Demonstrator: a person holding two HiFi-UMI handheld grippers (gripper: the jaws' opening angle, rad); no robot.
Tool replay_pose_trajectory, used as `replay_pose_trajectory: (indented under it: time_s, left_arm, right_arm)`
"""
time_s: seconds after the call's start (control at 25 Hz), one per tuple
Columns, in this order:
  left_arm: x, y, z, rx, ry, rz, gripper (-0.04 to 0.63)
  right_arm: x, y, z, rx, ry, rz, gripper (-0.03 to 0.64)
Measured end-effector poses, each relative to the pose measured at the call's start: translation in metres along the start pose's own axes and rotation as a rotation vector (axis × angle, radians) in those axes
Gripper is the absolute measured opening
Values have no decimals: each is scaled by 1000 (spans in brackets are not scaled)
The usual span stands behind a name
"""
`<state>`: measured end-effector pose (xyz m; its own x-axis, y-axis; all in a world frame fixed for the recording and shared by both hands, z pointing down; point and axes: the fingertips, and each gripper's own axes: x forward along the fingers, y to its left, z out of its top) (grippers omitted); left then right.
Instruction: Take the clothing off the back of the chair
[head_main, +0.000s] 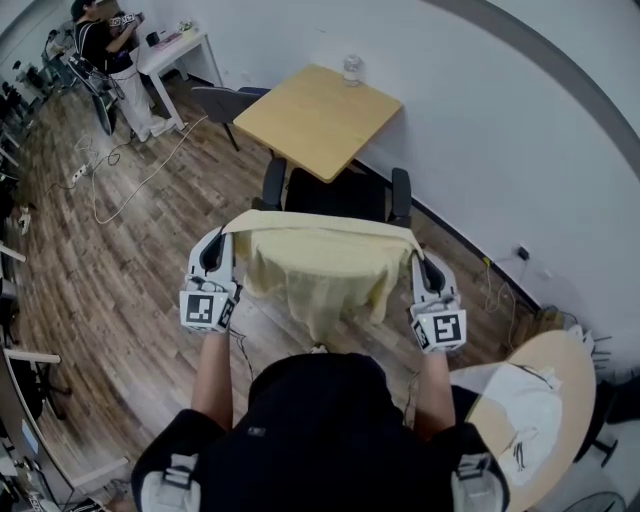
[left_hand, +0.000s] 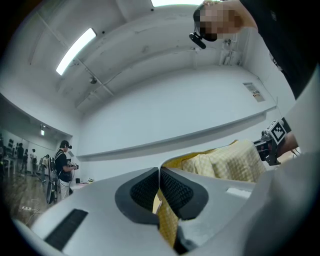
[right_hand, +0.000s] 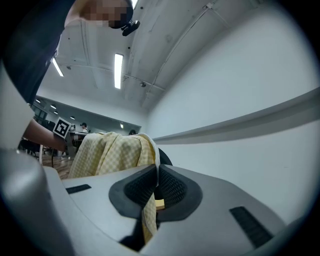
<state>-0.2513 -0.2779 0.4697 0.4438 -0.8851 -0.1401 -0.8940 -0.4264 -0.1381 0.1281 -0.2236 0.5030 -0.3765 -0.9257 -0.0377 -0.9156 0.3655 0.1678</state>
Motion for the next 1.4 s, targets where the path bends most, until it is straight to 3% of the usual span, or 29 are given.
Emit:
replay_pose_trajectory:
  time_s: [0.36,0.56,1.04,1.4]
  left_arm:
    - [-29,-10,8,15,23,35,6]
    - [-30,-18,18,-44,-4,70,6]
    - [-61,-27,30,-63,-10,139,6]
    - [-91,-48,17,-55,57,155,6]
  right_arm:
    - [-23,1,11,-5,-20,14,3]
    - [-35,4,6,-15,24,39,3]
    - [-61,2,4,-12,67,65,2]
    - [-77,12,-10,-23,129,103,2]
